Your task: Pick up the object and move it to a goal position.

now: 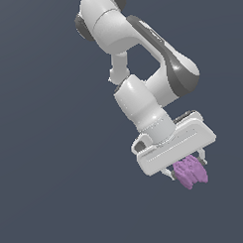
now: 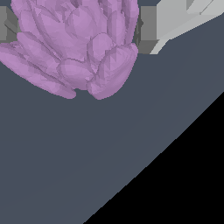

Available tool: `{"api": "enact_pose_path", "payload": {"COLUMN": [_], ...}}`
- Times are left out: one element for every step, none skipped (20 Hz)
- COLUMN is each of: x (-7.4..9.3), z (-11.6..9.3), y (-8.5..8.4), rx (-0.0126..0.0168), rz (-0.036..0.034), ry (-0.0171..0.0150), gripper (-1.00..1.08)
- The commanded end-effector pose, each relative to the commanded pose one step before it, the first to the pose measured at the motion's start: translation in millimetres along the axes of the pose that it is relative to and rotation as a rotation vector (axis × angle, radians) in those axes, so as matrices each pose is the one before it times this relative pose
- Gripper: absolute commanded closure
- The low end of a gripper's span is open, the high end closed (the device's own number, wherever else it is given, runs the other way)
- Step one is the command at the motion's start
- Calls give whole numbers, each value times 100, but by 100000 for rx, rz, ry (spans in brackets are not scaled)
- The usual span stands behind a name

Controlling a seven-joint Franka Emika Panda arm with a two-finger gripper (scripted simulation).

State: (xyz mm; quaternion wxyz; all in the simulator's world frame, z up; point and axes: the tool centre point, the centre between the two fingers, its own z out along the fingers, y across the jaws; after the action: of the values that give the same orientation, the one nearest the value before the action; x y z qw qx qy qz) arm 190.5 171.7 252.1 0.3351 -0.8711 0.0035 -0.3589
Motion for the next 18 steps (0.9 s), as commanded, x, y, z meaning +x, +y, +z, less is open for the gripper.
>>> {"api": "enact_pose_path", "payload": {"x": [875,326,325,323,321,320,319,319,318,319,319,320,322,322,324,325,327,329], "z": [-428,-149,-149,-148,-147,-146,-146,-146,-146,-146,-146,-146,-147,-146,-148,-147,-148,-149], "y": [-1260,-480,-476,-472,-468,-465,-463,-462,-461,-461,-461,-462,-465,-467,-470,-473,-478,-484], "rx": [3072,1182,1173,1164,1157,1151,1149,1147,1146,1148,1151,1156,1164,1171,1183,1193,1208,1224], "rz": [279,92,91,90,89,88,88,88,87,87,87,88,88,89,89,90,91,92], "ry": [3576,1341,1331,1321,1313,1307,1304,1302,1301,1303,1305,1310,1318,1325,1336,1345,1359,1374], "gripper": [108,108,108,108,108,108,108,108,108,108,108,108,108,108,108,108,108,108]}}
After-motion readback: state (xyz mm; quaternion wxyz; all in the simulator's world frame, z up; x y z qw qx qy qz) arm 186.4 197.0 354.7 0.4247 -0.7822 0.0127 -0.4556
